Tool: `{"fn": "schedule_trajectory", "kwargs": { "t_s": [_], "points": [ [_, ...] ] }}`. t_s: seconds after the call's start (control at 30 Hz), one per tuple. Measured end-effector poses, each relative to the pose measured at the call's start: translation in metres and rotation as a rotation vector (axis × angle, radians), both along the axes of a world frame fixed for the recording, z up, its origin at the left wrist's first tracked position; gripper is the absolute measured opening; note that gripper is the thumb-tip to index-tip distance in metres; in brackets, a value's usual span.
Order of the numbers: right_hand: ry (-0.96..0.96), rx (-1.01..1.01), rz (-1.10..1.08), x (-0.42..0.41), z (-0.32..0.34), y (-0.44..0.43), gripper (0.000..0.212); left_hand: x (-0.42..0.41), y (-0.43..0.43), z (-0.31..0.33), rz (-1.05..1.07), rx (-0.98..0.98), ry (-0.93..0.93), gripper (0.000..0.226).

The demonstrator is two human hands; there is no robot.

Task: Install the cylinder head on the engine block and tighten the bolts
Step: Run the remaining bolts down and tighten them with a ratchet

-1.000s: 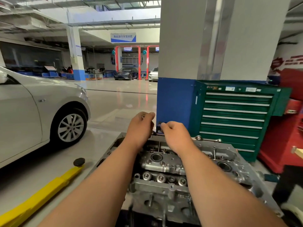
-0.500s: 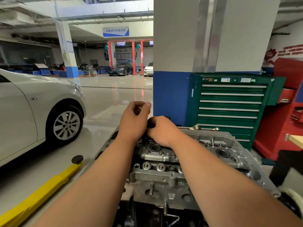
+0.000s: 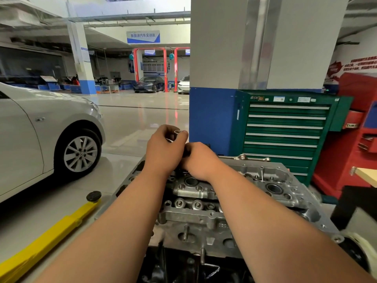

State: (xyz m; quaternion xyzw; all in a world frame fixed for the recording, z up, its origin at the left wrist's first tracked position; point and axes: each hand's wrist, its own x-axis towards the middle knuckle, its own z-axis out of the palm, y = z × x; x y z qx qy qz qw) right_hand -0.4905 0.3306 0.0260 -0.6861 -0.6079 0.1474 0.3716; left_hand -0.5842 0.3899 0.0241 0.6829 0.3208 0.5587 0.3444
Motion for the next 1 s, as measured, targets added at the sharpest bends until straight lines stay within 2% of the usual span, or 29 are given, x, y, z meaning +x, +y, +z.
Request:
{"fn": "schedule_trajectory", "kwargs": {
  "t_s": [0.13,0.23,0.33,0.43,0.6,0.67,0.9,1.0],
  "points": [
    [-0.029,0.006,-0.013,-0.0019,0.0001,-0.0004,0.008,-0.0019,0.0005,-0.0007,0.050,0.018,-0.010,0.032],
    [0.036,0.019,0.063,-0.0029,0.0015,-0.0040,0.009,-0.0029,0.0004,0.0007,0.046,0.033,-0.004,0.025],
    [0.080,0.032,0.086,-0.0007,0.0020,-0.0055,0.013,-0.0033,-0.0019,0.0037,-0.016,-0.008,-0.079,0.025],
    [0.044,0.033,0.032,-0.0005,0.0013,-0.0030,0.003,-0.0025,-0.0037,0.0041,-0.019,0.002,-0.061,0.024],
    [-0.031,0.014,-0.023,-0.0021,0.0014,0.0000,0.010,-0.0025,-0.0007,0.0003,0.047,0.008,-0.018,0.030],
    [0.002,0.020,0.033,-0.0013,0.0020,-0.0014,0.004,-0.0029,-0.0005,0.0011,0.075,0.023,-0.011,0.025],
    [0.106,0.074,0.074,-0.0007,0.0011,-0.0034,0.026,-0.0023,-0.0004,0.0024,0.023,0.014,-0.047,0.005],
    [0.056,0.074,0.039,-0.0033,0.0005,-0.0012,0.029,-0.0016,0.0005,-0.0005,0.055,0.037,0.004,0.027]
  ]
}}
